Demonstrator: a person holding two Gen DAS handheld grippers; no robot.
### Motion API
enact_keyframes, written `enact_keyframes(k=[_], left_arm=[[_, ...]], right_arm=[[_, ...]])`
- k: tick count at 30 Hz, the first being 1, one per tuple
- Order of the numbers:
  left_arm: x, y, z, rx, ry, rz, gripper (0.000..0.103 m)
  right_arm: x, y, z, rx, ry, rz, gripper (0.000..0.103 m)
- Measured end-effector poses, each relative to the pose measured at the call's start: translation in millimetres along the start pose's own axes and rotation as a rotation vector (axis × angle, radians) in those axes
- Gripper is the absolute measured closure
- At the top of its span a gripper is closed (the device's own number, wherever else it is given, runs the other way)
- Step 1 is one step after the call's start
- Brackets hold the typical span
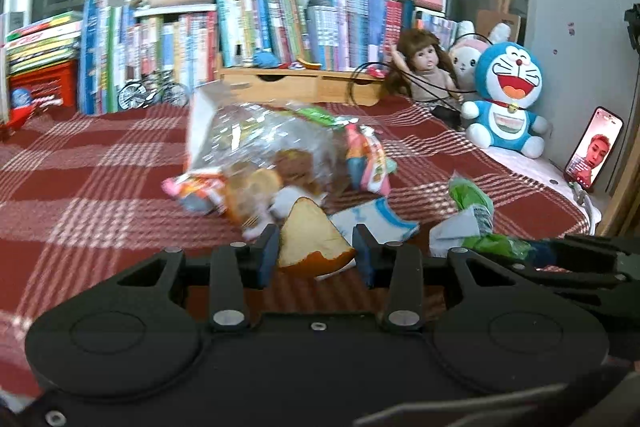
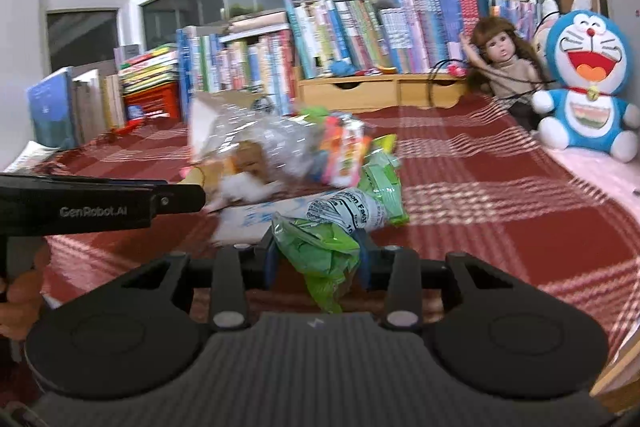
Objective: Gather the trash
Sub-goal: 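Lift the bread slice with left tool while right tool lifts the green wrapper, then lower both tools over the black bin and open both to drop items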
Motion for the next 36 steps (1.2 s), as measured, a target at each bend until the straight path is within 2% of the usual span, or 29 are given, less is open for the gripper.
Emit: enact_keyframes(k=[8, 13, 18, 25, 30, 36], left_arm=[[-22, -36, 57, -0.059, 0.039, 0.025, 0.065], [-27, -72, 74, -0.165, 0.056, 0.033, 0.065], [-29, -118, 73, -0.320, 0.075, 0.035, 0.065], [-35, -170, 62, -0.505, 0.097, 0.056, 0.065], [-35, -188, 59, -0.574, 0.104, 0.038, 0.065], [-33, -194, 55, -0.602, 0.096, 0.038, 0.064]], right_arm=[[-41, -26, 35, -0.083, 0.106, -0.026, 0.060], [-60, -57, 47, -0.207, 0.160, -0.027, 0.060], [-70, -103, 41, -0.380, 0.187, -0.033, 0.060], [-72, -152, 25, -0.536, 0.180, -0.033, 0.060], [-69, -166, 20, -0.581, 0.178, -0.056, 0.059], [-69, -167, 16, -0.601, 0.185, -0.057, 0.055]])
Point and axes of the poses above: each gripper's, at about its wrist camera, not at the fingertips, and z roughly against the way its jaws point, x to its right, y to its top, the point moved 2 cm from there along -z, roughly the way its jaws point, and after that the axes turned 11 degrees about x, right-handed, at the moved point
